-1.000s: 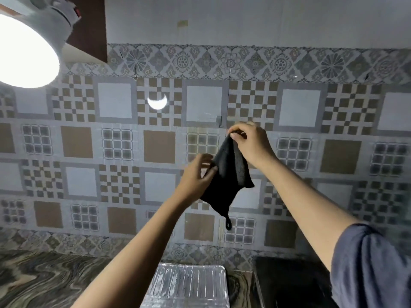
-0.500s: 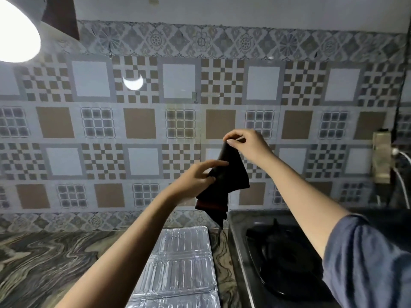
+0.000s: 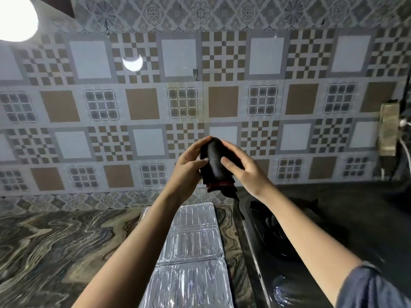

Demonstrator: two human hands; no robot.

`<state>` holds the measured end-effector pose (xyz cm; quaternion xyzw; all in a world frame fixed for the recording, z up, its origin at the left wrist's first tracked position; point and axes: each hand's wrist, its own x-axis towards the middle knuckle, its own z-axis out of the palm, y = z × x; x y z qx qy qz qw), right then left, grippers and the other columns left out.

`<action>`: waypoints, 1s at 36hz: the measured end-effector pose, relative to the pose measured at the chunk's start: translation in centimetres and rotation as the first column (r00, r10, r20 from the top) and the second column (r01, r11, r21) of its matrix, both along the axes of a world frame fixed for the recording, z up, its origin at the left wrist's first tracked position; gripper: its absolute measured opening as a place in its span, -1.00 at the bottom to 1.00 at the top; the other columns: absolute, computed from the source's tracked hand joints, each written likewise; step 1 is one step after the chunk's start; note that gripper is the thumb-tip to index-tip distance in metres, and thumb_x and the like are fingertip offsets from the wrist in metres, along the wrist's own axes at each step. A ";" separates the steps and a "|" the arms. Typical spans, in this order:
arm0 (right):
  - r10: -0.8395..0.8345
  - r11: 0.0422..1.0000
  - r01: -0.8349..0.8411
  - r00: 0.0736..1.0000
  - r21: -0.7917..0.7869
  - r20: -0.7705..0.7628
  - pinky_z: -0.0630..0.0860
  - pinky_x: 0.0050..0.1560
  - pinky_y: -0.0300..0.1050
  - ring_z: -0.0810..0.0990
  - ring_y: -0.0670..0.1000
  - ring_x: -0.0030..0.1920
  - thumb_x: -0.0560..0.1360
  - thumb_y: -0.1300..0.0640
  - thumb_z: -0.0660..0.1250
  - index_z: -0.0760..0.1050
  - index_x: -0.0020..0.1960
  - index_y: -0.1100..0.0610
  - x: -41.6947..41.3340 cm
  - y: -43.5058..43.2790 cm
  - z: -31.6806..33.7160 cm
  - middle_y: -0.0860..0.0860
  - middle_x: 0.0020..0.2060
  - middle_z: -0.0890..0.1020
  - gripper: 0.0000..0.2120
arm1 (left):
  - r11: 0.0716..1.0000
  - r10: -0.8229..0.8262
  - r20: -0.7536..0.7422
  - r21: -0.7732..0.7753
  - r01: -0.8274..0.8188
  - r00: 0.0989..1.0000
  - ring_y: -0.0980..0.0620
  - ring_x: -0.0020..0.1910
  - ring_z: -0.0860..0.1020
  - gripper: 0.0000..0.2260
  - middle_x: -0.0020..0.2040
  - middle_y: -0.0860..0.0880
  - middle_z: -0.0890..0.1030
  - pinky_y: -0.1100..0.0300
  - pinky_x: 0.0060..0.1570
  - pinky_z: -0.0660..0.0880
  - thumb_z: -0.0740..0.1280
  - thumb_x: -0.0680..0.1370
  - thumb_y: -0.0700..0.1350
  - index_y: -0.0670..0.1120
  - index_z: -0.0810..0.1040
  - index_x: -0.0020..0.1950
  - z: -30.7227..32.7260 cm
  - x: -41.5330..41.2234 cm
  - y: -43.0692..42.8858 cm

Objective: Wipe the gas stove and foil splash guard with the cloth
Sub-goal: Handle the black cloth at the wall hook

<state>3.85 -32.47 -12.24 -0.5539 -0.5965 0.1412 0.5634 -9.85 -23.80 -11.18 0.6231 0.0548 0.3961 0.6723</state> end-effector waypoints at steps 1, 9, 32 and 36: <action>0.010 1.000 -0.010 1.000 -0.004 -0.021 0.40 0.33 -0.02 0.39 -0.10 0.33 0.50 -0.10 0.27 0.30 0.36 -0.20 -0.3 0.0 -0.2 -0.14 0.34 0.42 -0.56 | 1.000 -0.002 0.011 -0.002 0.002 1.000 -0.14 0.24 0.47 -0.54 0.25 -0.09 0.49 0.05 0.05 0.56 0.12 0.51 -0.47 -0.04 0.47 0.27 -0.1 0.0 -0.1; -0.004 1.000 0.005 0.998 0.015 -0.068 0.44 0.18 -0.26 0.44 -0.17 0.18 0.51 0.00 0.29 0.32 0.36 -0.08 -1.3 -0.1 0.2 -0.17 0.17 0.46 -0.57 | 0.999 0.004 0.120 -0.037 0.001 0.993 -0.06 0.17 0.52 -0.54 0.22 -0.04 0.50 0.15 -0.05 0.60 0.22 0.39 -0.39 -0.07 0.49 0.23 -0.3 -0.4 0.0; -0.015 0.999 0.017 0.999 0.043 -0.039 0.46 -0.07 -0.48 0.54 -0.16 -0.09 0.51 0.36 0.22 0.58 0.01 0.17 3.5 -1.9 3.1 0.00 -0.09 0.60 -0.79 | 0.995 -0.036 -0.333 0.079 0.066 0.942 -0.01 0.01 0.59 -0.72 0.04 -0.10 0.62 0.27 -0.04 0.57 0.32 0.44 -0.41 -0.12 0.58 0.06 1.9 0.2 -1.9; -0.020 0.997 0.023 0.999 0.072 -0.041 0.43 -0.04 -0.52 0.54 -0.23 -0.04 0.52 0.35 0.21 0.57 0.03 0.13 4.9 -2.8 3.2 -0.09 -0.08 0.60 -0.77 | 0.999 -0.009 -0.214 0.047 0.019 0.977 -0.05 0.07 0.57 -0.69 0.11 -0.15 0.59 0.23 -0.06 0.59 0.31 0.45 -0.42 -0.13 0.59 0.11 2.0 2.1 -3.3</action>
